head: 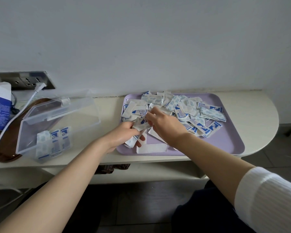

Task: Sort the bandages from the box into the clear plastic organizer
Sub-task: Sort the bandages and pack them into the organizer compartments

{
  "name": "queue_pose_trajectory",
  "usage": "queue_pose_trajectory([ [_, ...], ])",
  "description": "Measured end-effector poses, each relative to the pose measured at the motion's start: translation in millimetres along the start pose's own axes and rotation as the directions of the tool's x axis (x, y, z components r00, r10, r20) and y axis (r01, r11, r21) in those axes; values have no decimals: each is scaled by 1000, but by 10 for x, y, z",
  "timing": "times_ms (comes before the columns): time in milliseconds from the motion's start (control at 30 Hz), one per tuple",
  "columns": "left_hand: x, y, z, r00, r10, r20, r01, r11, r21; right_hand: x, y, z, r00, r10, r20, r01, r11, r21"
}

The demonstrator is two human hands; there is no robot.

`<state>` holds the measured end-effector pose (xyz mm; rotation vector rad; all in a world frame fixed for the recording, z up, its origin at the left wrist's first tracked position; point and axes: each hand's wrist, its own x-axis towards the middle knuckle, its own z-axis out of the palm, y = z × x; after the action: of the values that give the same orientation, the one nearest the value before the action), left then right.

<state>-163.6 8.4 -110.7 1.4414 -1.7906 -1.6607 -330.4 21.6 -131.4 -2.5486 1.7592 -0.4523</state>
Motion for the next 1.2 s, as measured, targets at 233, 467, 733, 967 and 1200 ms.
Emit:
queue_pose_trajectory([
  [233, -19, 119, -39, 989, -54, 140, 74, 987, -141, -4, -13, 20, 997, -51, -59, 47, 997, -64],
  [467, 70, 54, 42, 991, 7, -135, -16, 998, -66, -34, -91, -67, 999, -31, 30, 30, 999, 26],
  [733, 205, -200, 116, 936, 262, -235, -37, 737, 675, 8, -114, -46, 968, 201, 152, -242, 910, 337],
  [967, 181, -351, 286, 945, 267, -191, 83, 368, 926, -81, -162, 157, 910, 104, 400, -214, 947, 241],
  [1200, 137, -307, 277, 911, 342, -231, 6, 548, 836, -31, -196, 93, 952, 159, 261, -233, 932, 279],
])
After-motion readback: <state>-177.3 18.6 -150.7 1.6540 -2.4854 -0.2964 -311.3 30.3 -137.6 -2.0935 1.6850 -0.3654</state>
